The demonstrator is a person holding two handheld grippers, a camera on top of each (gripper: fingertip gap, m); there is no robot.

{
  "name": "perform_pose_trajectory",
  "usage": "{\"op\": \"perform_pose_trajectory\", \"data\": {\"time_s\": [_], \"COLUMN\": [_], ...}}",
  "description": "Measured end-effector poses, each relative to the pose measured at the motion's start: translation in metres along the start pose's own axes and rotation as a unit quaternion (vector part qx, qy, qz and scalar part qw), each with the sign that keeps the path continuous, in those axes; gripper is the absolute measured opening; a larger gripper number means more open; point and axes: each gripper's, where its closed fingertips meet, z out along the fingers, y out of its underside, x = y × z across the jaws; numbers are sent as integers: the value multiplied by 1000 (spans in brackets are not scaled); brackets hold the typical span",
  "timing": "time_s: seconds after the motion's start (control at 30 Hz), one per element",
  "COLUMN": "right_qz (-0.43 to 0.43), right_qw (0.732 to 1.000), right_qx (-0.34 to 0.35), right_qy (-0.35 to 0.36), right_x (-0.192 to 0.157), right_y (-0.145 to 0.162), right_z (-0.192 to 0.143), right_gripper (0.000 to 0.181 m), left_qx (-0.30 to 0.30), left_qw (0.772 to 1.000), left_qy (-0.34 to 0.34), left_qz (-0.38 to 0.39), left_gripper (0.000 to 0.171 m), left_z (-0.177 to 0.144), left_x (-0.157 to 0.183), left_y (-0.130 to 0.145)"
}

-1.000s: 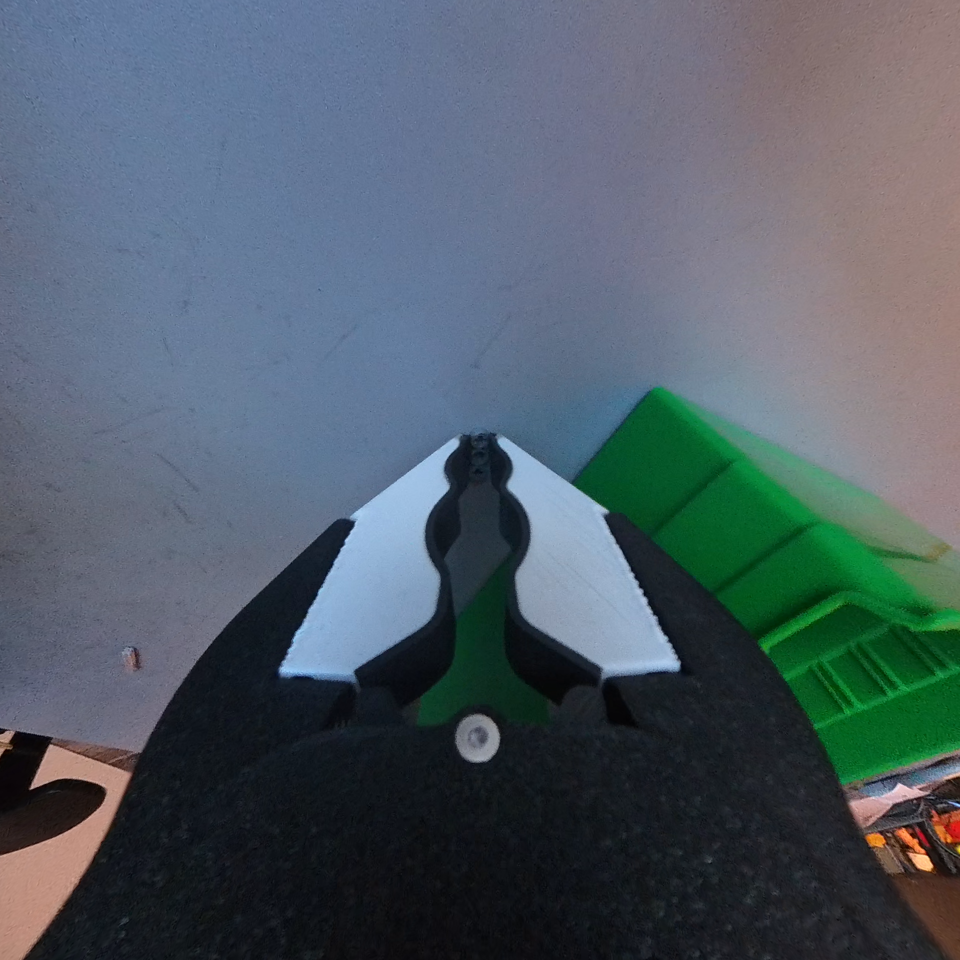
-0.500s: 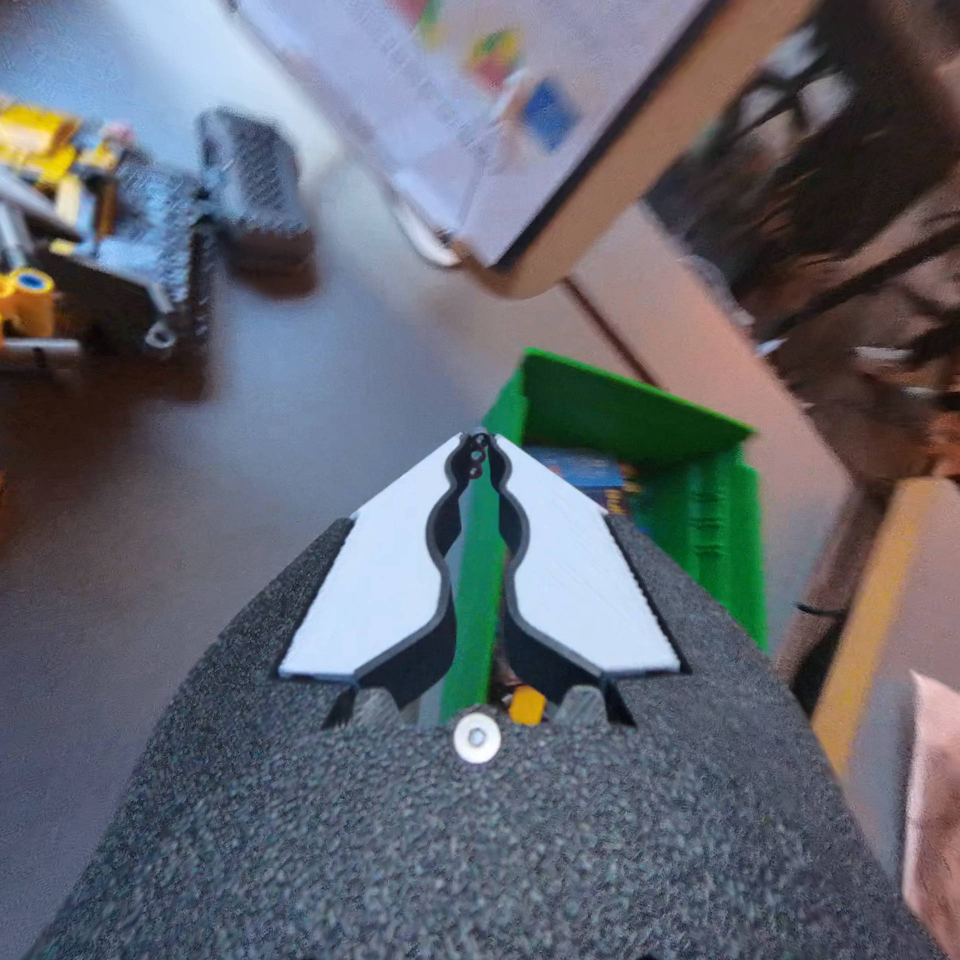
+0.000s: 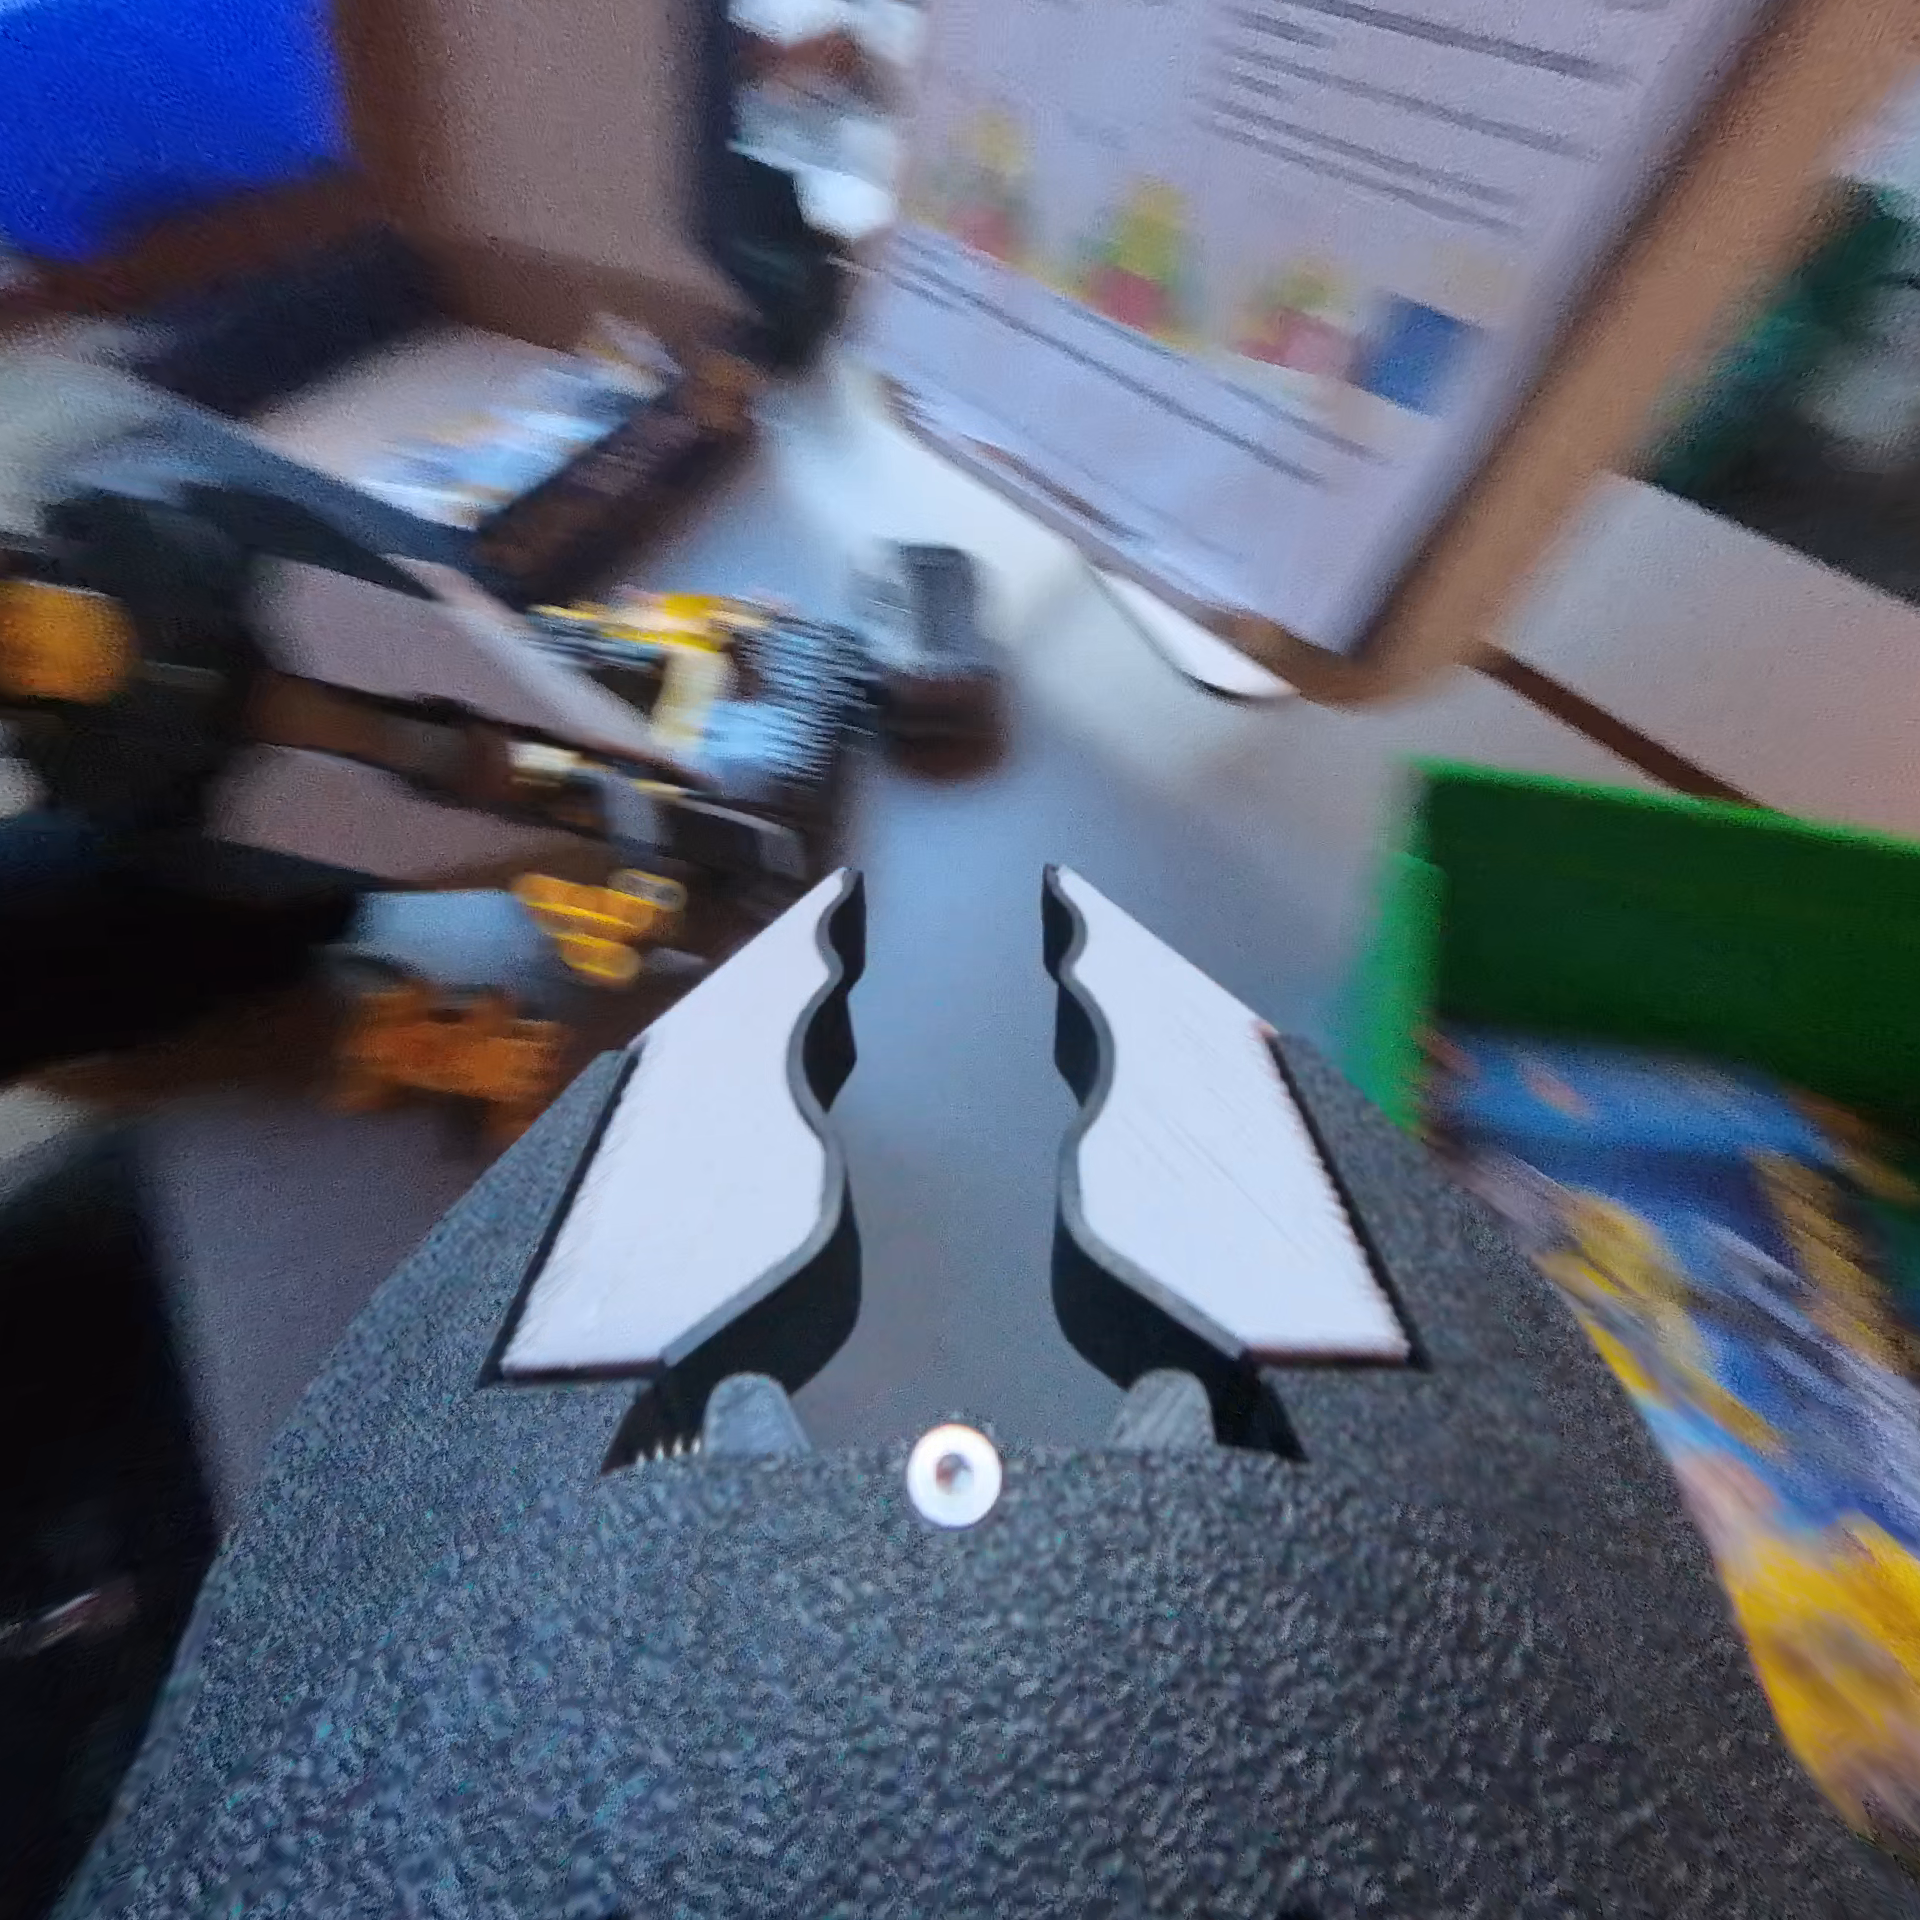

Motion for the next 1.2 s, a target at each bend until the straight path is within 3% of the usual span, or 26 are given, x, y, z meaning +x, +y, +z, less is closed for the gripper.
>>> {"op": "perform_pose_trajectory", "data": {"time_s": [0.07,0.17,0.33,0.43,0.53,0.6,0.63,0.77,0.83,0.93,1.2], "right_qz": [-1,-25,37,97,149,161,151,50,-6,-66,9], "right_qw": [996,998,999,987,941,919,922,971,978,985,970], "right_qx": [15,-34,2,83,168,171,150,47,31,38,103], "right_qy": [-91,53,18,-97,-252,-318,-325,-228,-207,-155,-220], "right_x": [-37,9,20,-1,-32,-50,-57,-60,-68,-66,-72], "right_y": [-3,20,27,10,-8,-10,-5,32,38,36,20], "right_z": [15,30,31,24,7,1,5,37,42,44,38], "right_gripper": [30,15,20,20,23,31,32,35,10,5,4], "left_qx": [-4,-17,-35,-37,-19,-30,-38,-61,-68,-71,-40], "left_qw": [999,996,997,998,999,998,997,990,988,989,995], "left_qy": [-2,-7,-11,-25,-15,-9,-6,-12,-11,-16,-29], "left_qz": [47,89,68,40,46,60,71,126,135,130,90], "left_gripper": [13,13,13,13,13,13,13,13,13,12,12], "left_z": [1,4,8,8,6,8,9,14,16,16,12], "left_x": [5,9,7,-1,2,5,8,16,18,17,11], "left_y": [2,6,11,12,8,11,13,20,23,24,14]}}
